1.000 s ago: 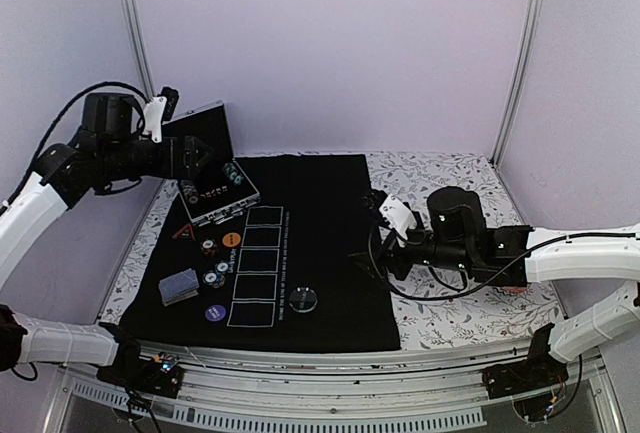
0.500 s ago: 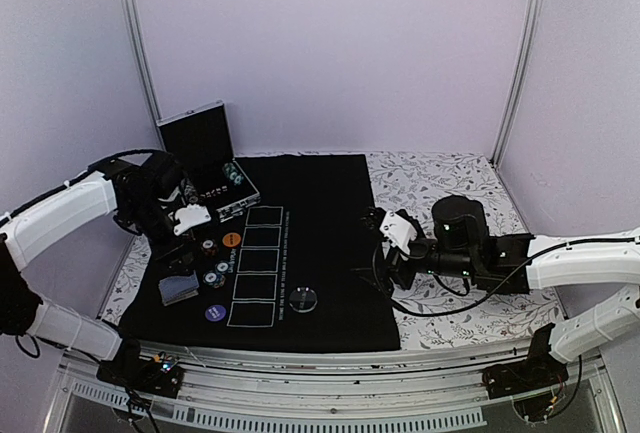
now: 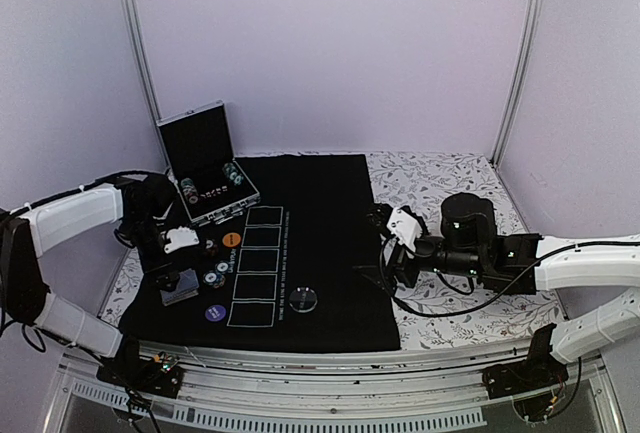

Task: Distribute texas hold em gaming equipment
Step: Pick up the poker card from the poker table mat.

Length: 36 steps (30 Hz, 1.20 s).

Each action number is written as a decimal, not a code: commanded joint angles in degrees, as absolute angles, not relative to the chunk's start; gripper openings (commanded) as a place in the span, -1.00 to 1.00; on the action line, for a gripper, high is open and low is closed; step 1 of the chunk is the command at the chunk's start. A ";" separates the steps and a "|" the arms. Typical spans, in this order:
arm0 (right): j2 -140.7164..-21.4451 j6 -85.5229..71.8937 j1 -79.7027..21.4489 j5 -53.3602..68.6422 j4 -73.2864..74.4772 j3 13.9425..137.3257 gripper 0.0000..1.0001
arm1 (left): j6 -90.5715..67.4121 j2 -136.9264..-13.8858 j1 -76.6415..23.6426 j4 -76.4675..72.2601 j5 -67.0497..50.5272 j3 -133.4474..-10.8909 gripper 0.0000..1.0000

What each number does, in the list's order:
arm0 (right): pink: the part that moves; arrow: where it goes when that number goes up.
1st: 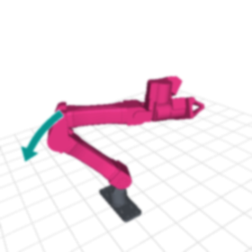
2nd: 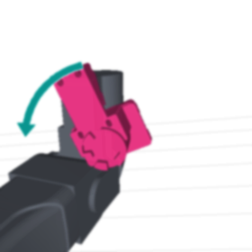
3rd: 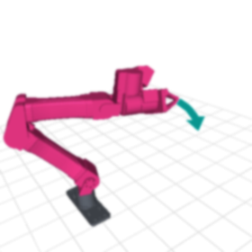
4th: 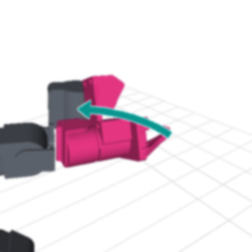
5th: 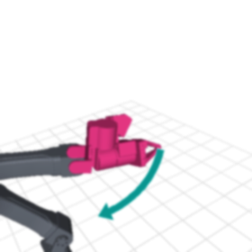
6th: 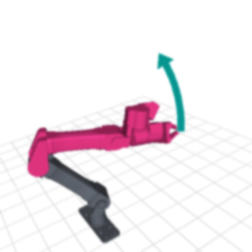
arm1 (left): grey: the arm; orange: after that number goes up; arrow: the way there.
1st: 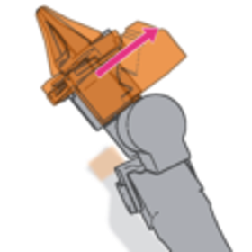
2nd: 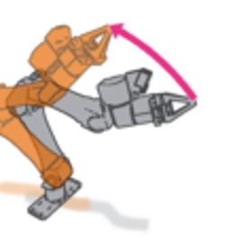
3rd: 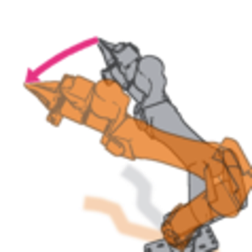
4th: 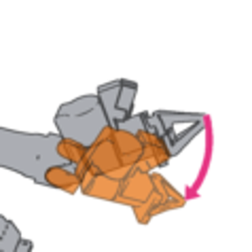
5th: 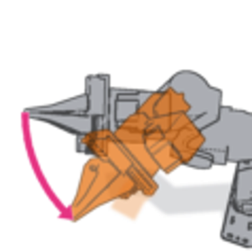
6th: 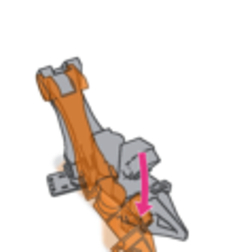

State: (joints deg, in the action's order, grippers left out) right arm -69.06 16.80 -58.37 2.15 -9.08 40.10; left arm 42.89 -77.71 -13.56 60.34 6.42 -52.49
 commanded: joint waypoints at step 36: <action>-68.64 17.67 -58.18 4.88 -7.80 39.75 0.97 | 50.49 -89.01 -10.20 49.92 5.33 -45.53 0.78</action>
